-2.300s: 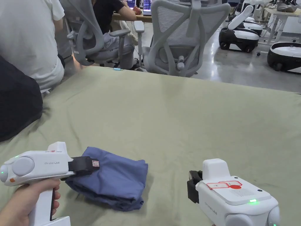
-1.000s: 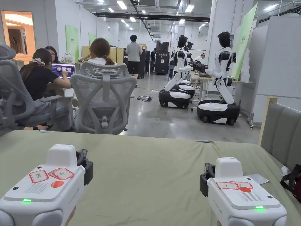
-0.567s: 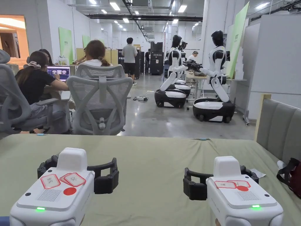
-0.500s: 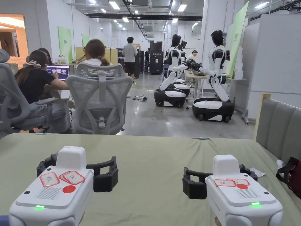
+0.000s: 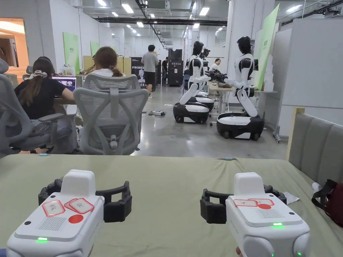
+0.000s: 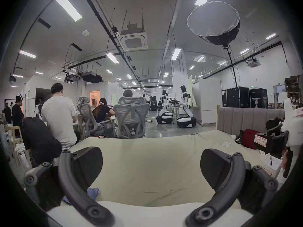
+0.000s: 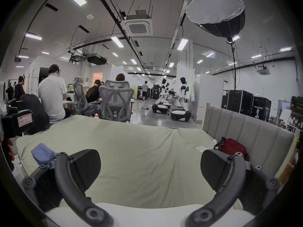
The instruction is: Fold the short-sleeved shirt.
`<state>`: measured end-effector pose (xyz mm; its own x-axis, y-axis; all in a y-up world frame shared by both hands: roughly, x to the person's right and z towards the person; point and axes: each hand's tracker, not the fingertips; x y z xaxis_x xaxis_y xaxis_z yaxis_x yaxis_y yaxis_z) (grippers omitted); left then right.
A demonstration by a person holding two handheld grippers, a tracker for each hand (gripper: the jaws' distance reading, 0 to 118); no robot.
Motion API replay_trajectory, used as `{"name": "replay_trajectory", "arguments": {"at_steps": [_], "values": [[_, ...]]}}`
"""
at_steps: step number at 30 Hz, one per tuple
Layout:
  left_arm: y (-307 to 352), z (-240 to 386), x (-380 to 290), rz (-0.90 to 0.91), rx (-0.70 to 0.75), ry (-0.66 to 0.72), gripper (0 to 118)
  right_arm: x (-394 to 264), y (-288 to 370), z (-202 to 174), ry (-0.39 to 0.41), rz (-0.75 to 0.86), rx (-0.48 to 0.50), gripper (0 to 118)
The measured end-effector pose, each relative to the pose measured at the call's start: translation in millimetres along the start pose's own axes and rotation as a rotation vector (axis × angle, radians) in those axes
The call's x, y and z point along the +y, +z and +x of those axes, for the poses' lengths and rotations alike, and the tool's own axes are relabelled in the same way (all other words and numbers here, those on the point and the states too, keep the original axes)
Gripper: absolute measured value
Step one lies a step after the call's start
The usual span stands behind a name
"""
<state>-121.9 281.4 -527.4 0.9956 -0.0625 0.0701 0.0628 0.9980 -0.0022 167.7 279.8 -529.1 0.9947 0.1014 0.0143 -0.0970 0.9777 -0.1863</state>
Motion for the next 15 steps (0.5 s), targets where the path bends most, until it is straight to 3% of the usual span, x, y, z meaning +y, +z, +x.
{"name": "replay_trajectory", "arguments": {"at_steps": [4,15], "values": [[-2.0,0.1,-2.4,-0.009,0.000,0.006,118,1.8,-1.2,-3.5,-0.030,-0.014,-0.051,118],[-3.3,0.3,-6.5,-0.022,0.007,0.008,118,3.1,6.0,4.7,-0.120,0.005,-0.027,118]]}}
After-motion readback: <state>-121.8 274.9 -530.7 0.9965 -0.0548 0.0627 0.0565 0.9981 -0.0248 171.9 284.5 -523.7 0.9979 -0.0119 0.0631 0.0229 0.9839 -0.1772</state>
